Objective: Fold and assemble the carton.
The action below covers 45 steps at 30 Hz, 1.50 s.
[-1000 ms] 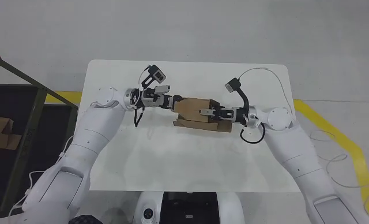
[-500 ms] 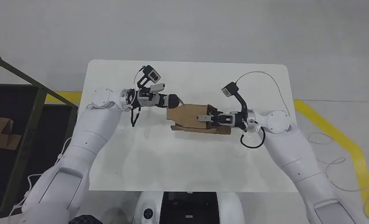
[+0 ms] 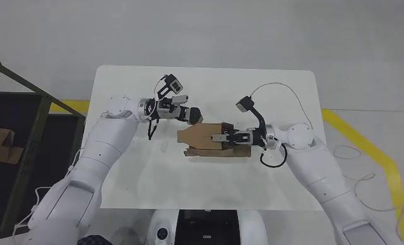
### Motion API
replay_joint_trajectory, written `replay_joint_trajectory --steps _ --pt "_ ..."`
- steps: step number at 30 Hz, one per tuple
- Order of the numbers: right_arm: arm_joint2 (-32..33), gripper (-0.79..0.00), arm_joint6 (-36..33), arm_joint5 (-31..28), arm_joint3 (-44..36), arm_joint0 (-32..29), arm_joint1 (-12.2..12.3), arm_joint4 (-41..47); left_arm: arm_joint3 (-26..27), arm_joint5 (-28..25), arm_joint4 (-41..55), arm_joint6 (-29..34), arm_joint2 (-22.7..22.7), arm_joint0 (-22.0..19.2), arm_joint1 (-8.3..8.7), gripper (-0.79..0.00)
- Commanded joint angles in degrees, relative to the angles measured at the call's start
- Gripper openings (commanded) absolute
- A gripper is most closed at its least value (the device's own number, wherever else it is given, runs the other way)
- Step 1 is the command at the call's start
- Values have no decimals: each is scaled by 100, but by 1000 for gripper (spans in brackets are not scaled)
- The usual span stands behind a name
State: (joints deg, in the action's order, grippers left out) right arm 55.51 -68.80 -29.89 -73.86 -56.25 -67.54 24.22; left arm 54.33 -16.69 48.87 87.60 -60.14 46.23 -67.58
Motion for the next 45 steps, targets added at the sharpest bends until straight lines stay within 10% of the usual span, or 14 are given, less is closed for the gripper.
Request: replay_joint_trajectory --steps 1,45 --pt "23 -785 25 0 47 18 3 4 -35 11 -20 10 4 -18 -9 0" --pt "506 -785 1441 57 -213 -145 86 -727 153 41 -165 40 400 72 -126 0"
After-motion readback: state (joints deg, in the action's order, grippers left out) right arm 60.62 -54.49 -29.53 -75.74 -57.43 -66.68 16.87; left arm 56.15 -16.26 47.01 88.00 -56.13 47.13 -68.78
